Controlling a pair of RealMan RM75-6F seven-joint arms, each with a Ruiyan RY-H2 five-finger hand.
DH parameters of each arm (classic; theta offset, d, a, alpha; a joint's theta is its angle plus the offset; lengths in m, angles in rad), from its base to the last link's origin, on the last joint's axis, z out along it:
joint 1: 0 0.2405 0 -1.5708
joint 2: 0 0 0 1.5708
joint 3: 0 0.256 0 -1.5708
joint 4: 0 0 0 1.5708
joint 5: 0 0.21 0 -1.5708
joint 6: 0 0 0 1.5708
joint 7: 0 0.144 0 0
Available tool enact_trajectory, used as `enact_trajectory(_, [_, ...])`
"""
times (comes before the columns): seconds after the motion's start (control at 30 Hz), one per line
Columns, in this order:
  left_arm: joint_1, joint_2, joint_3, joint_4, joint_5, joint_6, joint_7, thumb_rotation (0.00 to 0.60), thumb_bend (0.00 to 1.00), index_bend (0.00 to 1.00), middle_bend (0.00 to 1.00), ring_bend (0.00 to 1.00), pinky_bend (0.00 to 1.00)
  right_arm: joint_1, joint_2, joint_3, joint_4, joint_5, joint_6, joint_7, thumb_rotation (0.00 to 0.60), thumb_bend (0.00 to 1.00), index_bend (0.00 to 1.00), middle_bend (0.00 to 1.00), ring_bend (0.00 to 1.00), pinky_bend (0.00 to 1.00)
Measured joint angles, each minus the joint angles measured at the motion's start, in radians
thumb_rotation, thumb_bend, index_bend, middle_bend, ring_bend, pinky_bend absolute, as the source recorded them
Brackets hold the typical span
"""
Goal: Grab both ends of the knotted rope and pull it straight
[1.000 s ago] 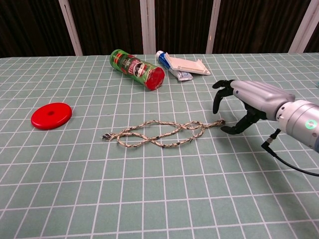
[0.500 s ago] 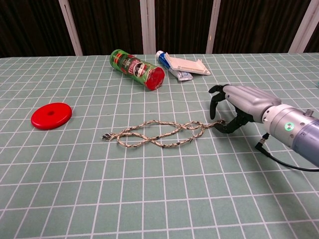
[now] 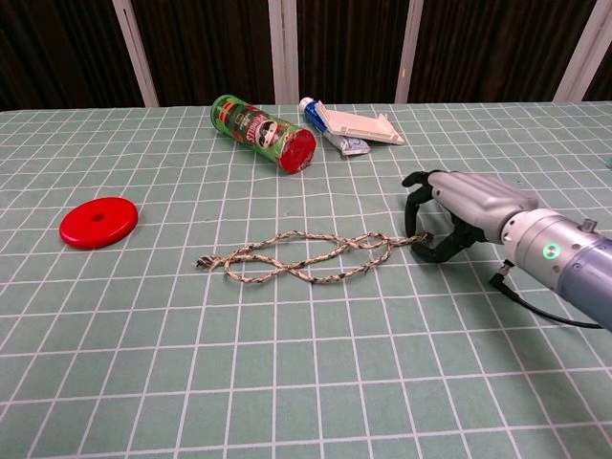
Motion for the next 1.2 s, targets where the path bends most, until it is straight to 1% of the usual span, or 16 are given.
enact_trajectory(0.2, [-0.002,-0.001,0.000,0.001,0.001,-0.002,0.003,0.600,0.00,0.01,0.00,0.00,0.00,0.004,-0.008,-0.003,0.007,0.006,-0.001,-0.001,0.600,0.44,0.57,0.13,0.00,0.00])
enact_trajectory(0.4, [-0.004,-0.001,0.000,0.000,-0.001,-0.006,0.003,0.600,0.00,0.01,0.00,0.00,0.00,0.004,-0.014,-0.006,0.011,0.015,-0.002,-0.003,0.600,0.49,0.59,0.14,0.00,0.00])
enact_trajectory(0.57, [-0.012,0.000,0.002,-0.008,-0.001,-0.022,0.010,0.600,0.02,0.02,0.00,0.00,0.00,0.003,-0.012,-0.008,-0.005,0.014,0.003,-0.003,0.600,0.50,0.60,0.15,0.00,0.00])
enact_trajectory(0.67, [-0.025,0.005,0.002,-0.032,0.005,-0.040,0.028,0.600,0.06,0.06,0.00,0.00,0.00,0.001,-0.003,-0.006,-0.030,0.013,0.011,-0.004,0.600,0.50,0.61,0.15,0.00,0.00])
enact_trajectory(0.8, [-0.059,0.014,-0.006,-0.093,0.017,-0.077,0.064,0.600,0.16,0.12,0.00,0.00,0.00,-0.005,0.017,0.000,-0.082,0.018,0.023,-0.006,0.600,0.50,0.61,0.15,0.00,0.00])
enact_trajectory(0.93, [-0.117,0.019,-0.029,-0.191,0.005,-0.156,0.118,0.600,0.24,0.21,0.00,0.00,0.00,-0.017,0.040,-0.002,-0.139,0.024,0.039,-0.012,0.600,0.50,0.61,0.15,0.00,0.00])
enact_trajectory(1.03, [-0.174,0.008,-0.061,-0.259,-0.024,-0.224,0.193,0.600,0.28,0.28,0.02,0.00,0.00,-0.026,0.062,-0.004,-0.181,0.026,0.052,-0.019,0.600,0.50,0.61,0.15,0.00,0.00])
enact_trajectory(1.13, [-0.235,-0.030,-0.100,-0.298,-0.070,-0.280,0.288,0.600,0.31,0.33,0.05,0.00,0.00,-0.033,0.086,-0.003,-0.220,0.029,0.065,-0.026,0.600,0.50,0.61,0.15,0.00,0.00])
enact_trajectory(1.2, [-0.275,-0.077,-0.127,-0.313,-0.118,-0.313,0.357,0.600,0.32,0.35,0.06,0.00,0.00,-0.037,0.104,-0.001,-0.246,0.033,0.074,-0.032,0.600,0.50,0.61,0.15,0.00,0.00])
